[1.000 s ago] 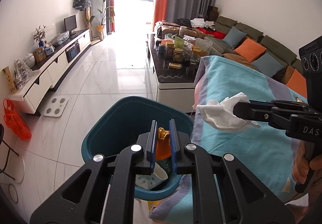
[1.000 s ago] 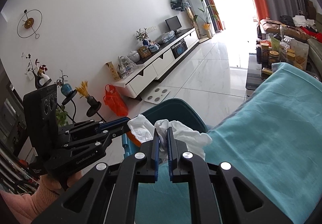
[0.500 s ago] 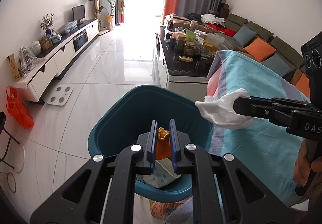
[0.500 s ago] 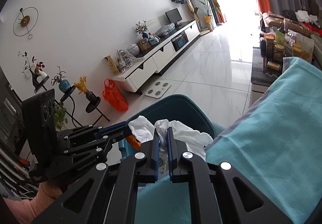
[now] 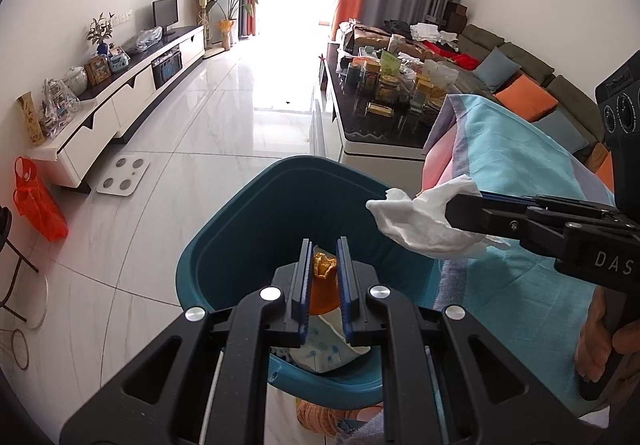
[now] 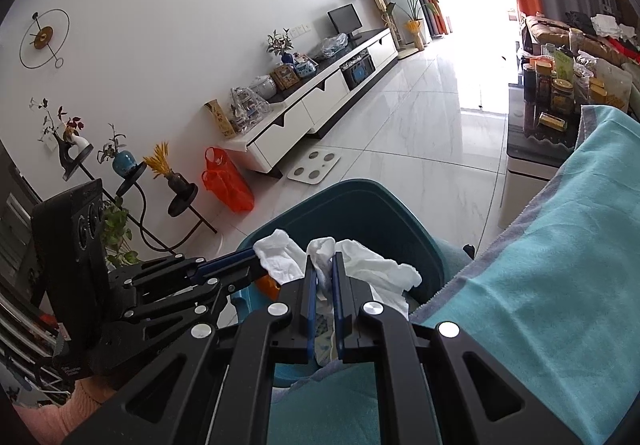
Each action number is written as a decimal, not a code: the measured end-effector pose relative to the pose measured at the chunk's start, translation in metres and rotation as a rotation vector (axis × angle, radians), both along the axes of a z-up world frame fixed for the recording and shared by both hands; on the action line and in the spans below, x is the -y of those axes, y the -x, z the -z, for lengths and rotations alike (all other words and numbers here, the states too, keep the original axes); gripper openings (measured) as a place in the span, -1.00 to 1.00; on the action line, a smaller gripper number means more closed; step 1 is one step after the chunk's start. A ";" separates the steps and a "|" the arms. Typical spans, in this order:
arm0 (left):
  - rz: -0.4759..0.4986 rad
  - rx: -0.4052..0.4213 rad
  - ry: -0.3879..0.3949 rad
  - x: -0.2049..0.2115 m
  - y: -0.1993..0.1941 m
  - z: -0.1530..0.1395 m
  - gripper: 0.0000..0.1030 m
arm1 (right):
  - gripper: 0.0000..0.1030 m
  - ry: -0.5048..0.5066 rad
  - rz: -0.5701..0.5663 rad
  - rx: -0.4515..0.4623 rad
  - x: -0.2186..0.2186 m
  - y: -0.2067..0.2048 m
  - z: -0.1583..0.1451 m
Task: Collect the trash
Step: 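Carry the orange peel and tissue with both tools over the teal bin, then open both tools to drop the orange peel and tissue into the teal bin, then move both open tools back over the trash on the blanket, then grasp the second orange peel with the left tool while the right tool grasps the clear green-edged wrapper, then lift the orange peel and wrapper with both tools off the blanket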
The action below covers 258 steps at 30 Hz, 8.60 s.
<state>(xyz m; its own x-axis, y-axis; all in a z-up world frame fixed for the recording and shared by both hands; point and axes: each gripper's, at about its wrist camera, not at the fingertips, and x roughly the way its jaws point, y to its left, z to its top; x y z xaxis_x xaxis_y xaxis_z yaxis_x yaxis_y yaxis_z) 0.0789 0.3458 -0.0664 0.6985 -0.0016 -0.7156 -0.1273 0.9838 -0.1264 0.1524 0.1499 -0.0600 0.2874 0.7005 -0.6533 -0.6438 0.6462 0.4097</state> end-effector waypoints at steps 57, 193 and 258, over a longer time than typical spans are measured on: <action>0.573 0.127 0.103 0.259 0.026 -0.029 0.69 | 0.00 0.058 0.489 0.123 0.297 0.075 -0.030; 0.696 0.017 0.146 0.344 0.011 -0.023 -0.54 | -0.84 0.259 0.556 0.345 0.325 0.125 -0.045; 0.492 0.059 0.133 0.219 0.034 -0.018 -0.54 | -0.84 0.243 0.379 0.375 0.220 0.120 -0.047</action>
<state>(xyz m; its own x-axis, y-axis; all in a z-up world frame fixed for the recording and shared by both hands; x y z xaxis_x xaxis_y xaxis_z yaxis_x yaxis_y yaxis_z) 0.0453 0.1272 -0.0483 0.6314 -0.4284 -0.6464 0.3575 0.9005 -0.2475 0.0328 -0.0705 -0.0135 0.7315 0.3462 -0.5874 -0.4215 0.9068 0.0096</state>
